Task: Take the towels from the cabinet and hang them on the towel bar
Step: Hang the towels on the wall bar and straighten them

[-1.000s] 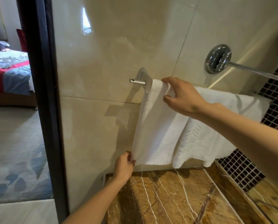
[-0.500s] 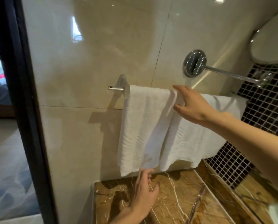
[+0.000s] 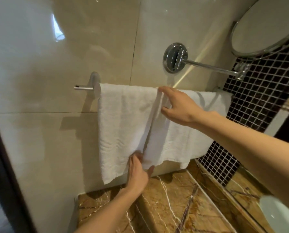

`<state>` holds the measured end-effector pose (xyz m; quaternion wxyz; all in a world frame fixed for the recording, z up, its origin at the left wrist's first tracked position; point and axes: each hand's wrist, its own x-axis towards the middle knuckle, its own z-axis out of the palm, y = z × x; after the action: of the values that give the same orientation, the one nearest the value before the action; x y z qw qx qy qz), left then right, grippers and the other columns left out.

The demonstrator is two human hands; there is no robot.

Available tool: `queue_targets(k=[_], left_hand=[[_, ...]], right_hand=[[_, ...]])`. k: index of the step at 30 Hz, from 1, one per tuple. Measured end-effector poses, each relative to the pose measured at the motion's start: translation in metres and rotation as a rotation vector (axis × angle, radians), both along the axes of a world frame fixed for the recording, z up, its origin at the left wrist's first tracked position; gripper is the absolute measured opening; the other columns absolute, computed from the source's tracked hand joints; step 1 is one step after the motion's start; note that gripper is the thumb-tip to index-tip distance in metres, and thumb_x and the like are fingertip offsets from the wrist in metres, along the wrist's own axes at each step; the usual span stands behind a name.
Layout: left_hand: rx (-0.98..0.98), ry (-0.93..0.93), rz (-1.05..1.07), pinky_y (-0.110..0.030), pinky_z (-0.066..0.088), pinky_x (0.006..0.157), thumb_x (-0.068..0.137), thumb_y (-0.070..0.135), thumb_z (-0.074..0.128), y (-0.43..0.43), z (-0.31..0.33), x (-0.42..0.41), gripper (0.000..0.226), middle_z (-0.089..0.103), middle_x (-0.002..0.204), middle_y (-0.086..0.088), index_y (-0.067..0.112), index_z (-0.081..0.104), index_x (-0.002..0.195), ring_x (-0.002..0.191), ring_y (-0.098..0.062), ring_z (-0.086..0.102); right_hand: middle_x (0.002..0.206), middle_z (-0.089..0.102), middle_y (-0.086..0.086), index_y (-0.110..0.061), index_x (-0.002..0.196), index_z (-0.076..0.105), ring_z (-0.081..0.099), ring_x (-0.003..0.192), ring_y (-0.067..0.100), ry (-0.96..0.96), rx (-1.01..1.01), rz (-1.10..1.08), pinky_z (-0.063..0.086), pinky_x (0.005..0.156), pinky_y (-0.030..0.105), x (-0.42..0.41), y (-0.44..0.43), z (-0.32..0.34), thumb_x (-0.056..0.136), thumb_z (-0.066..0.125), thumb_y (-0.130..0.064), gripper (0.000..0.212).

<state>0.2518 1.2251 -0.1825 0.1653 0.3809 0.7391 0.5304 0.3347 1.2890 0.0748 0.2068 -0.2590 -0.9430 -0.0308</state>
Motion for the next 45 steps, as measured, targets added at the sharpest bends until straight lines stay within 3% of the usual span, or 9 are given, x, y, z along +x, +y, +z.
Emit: queue_targets(k=[8,13,19,25,28,31,33,39,45], left_hand=[[-0.005,0.081,-0.022,-0.042,0.04,0.106,0.06,0.052,0.081,0.012,-0.001,-0.023,0.102,0.043,0.14,0.0,0.017,0.032,0.142,0.129,-0.02,0.042],[-0.055,0.038,-0.118,-0.037,0.042,0.103,0.057,0.055,0.082,0.016,0.001,-0.028,0.09,0.052,0.128,0.007,0.022,0.047,0.132,0.121,-0.017,0.047],[-0.108,-0.044,-0.182,-0.038,0.045,0.1,0.054,0.048,0.086,0.018,-0.005,-0.031,0.086,0.055,0.107,0.014,0.021,0.049,0.127,0.11,-0.018,0.053],[-0.128,-0.048,-0.269,-0.032,0.039,0.105,0.073,0.036,0.079,0.018,-0.003,-0.028,0.071,0.043,0.135,-0.002,0.014,0.045,0.131,0.126,-0.02,0.043],[-0.103,-0.103,-0.248,-0.026,0.044,0.092,0.07,0.032,0.081,0.021,-0.001,-0.027,0.069,0.049,0.125,-0.001,0.013,0.045,0.126,0.114,-0.016,0.05],[-0.069,-0.038,-0.149,-0.011,0.038,0.064,0.066,0.028,0.085,0.025,0.007,-0.024,0.056,0.051,0.095,0.003,0.011,0.047,0.102,0.083,-0.01,0.05],[-0.015,-0.067,-0.141,-0.009,0.037,0.054,0.069,0.021,0.083,0.026,0.009,-0.021,0.046,0.048,0.083,0.005,0.01,0.045,0.094,0.075,-0.009,0.049],[0.111,-0.279,-0.26,-0.007,0.048,0.064,0.079,0.007,0.075,0.024,0.001,-0.017,0.039,0.057,0.116,-0.011,-0.001,0.058,0.113,0.104,-0.019,0.054],[0.036,-0.148,-0.263,-0.025,0.045,0.092,0.078,0.038,0.075,0.014,0.002,-0.019,0.052,0.059,0.116,0.007,0.014,0.058,0.121,0.111,-0.014,0.053]], right_hand=[[0.135,0.053,0.015,-0.009,0.135,0.047,0.049,0.121,0.03,0.051,-0.003,-0.007,0.038,0.096,0.029,-0.003,-0.002,0.003,0.08,0.057,-0.012,0.056],[0.132,0.055,0.015,-0.009,0.132,0.049,0.05,0.119,0.031,0.065,-0.014,-0.01,0.039,0.095,0.031,-0.004,-0.001,0.004,0.079,0.057,-0.011,0.054],[0.134,0.053,0.014,-0.01,0.134,0.047,0.049,0.121,0.03,0.054,-0.03,-0.028,0.039,0.097,0.032,-0.005,-0.005,0.007,0.08,0.056,-0.012,0.055],[0.127,0.057,0.014,-0.011,0.13,0.05,0.052,0.114,0.03,0.039,-0.03,-0.036,0.042,0.092,0.033,-0.006,-0.004,0.01,0.08,0.057,-0.014,0.051],[0.126,0.058,0.014,-0.012,0.132,0.049,0.053,0.114,0.03,0.034,-0.033,-0.04,0.042,0.091,0.032,-0.006,-0.002,0.011,0.079,0.057,-0.014,0.054],[0.128,0.057,0.013,-0.012,0.135,0.047,0.052,0.116,0.029,0.031,-0.035,-0.045,0.041,0.092,0.031,-0.007,-0.001,0.011,0.08,0.057,-0.015,0.056],[0.13,0.056,0.012,-0.012,0.136,0.046,0.051,0.118,0.028,0.033,-0.035,-0.04,0.041,0.094,0.031,-0.007,0.0,0.011,0.08,0.057,-0.015,0.057],[0.132,0.056,0.011,-0.013,0.137,0.046,0.05,0.119,0.028,0.042,-0.033,-0.043,0.04,0.094,0.03,-0.008,0.001,0.012,0.08,0.057,-0.014,0.058],[0.132,0.056,0.011,-0.013,0.137,0.045,0.051,0.119,0.027,0.05,-0.029,-0.033,0.04,0.093,0.029,-0.007,0.003,0.011,0.08,0.057,-0.014,0.059]])
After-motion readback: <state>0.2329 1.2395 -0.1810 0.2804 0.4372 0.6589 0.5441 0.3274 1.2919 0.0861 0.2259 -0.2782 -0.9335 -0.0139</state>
